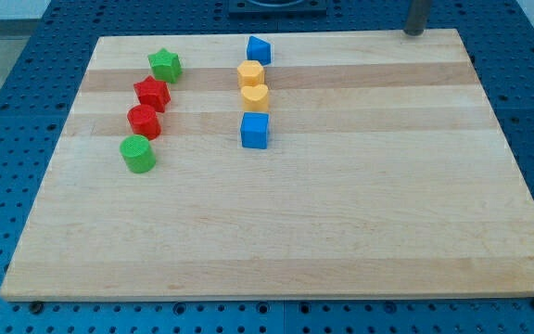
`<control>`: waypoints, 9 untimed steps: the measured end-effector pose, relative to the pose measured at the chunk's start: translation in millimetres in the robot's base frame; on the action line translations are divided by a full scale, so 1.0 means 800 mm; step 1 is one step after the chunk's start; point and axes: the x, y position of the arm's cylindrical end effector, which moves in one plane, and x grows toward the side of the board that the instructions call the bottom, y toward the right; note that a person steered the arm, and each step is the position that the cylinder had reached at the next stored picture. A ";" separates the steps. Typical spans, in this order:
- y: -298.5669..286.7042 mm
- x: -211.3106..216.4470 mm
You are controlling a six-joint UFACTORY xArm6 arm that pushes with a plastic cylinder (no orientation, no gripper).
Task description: Push the yellow hexagon below the green star
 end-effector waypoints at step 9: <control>-0.158 0.114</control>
